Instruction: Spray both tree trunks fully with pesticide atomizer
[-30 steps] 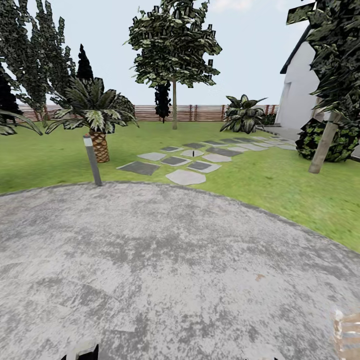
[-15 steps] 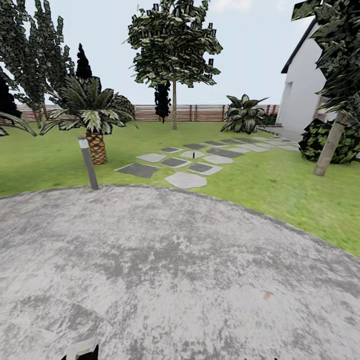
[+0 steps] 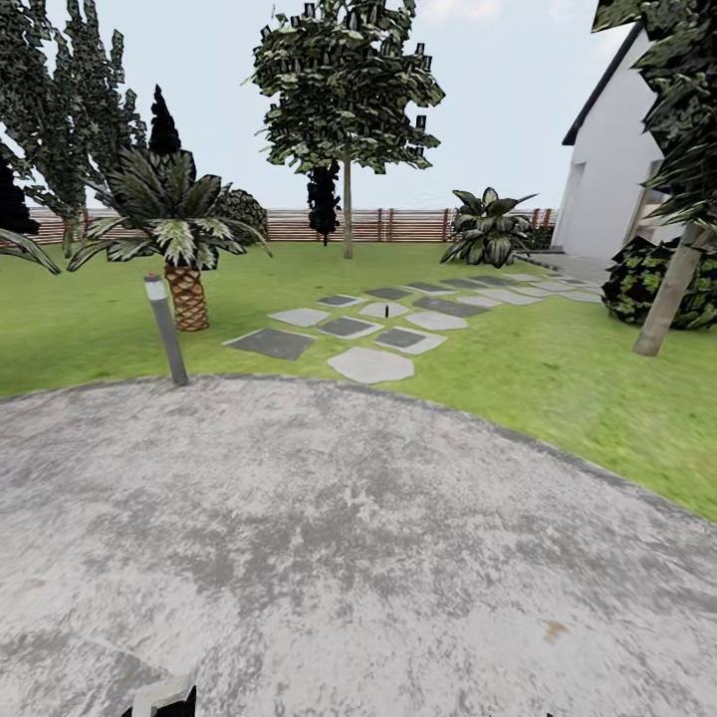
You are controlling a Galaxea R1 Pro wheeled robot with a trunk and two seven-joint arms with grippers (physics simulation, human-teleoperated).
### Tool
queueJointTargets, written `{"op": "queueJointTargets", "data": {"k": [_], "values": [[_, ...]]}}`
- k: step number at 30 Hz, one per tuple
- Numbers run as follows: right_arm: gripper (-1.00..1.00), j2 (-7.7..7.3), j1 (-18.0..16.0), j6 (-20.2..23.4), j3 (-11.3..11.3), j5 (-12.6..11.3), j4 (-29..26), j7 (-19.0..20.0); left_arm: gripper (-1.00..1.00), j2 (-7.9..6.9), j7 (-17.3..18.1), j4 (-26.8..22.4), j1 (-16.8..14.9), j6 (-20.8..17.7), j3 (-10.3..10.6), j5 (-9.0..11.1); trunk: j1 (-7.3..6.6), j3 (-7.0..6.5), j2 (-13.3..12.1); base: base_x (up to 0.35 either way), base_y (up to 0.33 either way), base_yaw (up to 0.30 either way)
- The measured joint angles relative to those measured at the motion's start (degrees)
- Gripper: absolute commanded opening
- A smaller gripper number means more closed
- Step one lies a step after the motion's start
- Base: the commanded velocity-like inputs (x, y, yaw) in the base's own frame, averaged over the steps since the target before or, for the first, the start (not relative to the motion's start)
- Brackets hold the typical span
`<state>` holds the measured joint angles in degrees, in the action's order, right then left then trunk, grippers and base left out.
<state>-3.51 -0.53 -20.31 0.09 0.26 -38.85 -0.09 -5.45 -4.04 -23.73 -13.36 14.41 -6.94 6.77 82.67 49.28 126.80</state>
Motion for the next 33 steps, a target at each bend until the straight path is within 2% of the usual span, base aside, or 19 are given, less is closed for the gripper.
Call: {"op": "queueJointTargets", "data": {"k": [33], "values": [[1.0,0.0,0.0,0.0,0.0,0.0,0.0,0.0,1.0,0.0,0.0,0.0,0.0,0.0,0.0,-0.2,0.0,0.0,0.0,0.34,0.0,0.0]]}}
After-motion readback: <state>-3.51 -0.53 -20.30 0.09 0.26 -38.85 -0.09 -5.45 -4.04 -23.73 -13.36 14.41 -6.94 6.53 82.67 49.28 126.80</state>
